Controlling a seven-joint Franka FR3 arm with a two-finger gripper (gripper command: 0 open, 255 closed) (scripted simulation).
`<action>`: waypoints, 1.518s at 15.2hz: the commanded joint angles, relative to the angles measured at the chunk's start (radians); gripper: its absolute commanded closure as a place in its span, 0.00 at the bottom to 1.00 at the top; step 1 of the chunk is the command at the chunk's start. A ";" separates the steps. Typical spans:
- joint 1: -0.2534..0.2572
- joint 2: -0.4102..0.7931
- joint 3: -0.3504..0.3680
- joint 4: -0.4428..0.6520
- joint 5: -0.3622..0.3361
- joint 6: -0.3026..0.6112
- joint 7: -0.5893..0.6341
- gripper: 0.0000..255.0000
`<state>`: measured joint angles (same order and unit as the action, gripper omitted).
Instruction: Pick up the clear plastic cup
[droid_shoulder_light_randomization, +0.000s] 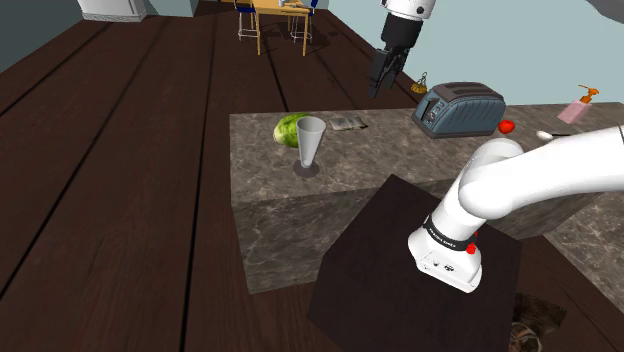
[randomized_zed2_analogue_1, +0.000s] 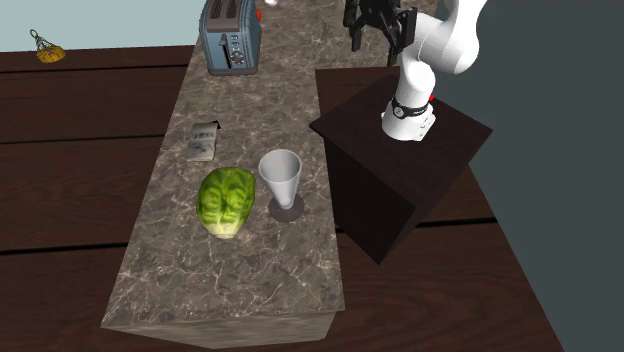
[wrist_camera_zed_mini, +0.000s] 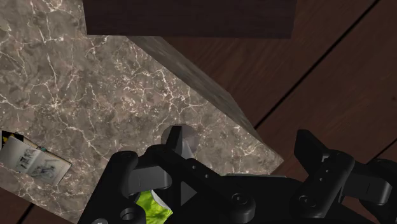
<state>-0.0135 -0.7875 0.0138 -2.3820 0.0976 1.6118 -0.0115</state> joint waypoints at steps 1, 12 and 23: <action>0.000 0.000 0.000 0.000 0.000 0.000 0.000 0.00; -0.023 0.352 -0.089 0.028 -0.005 0.299 -0.119 0.00; -0.038 0.771 -0.157 0.221 0.070 0.491 -0.253 0.00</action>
<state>-0.0478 -0.0603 -0.1364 -2.1928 0.1577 2.0955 -0.2490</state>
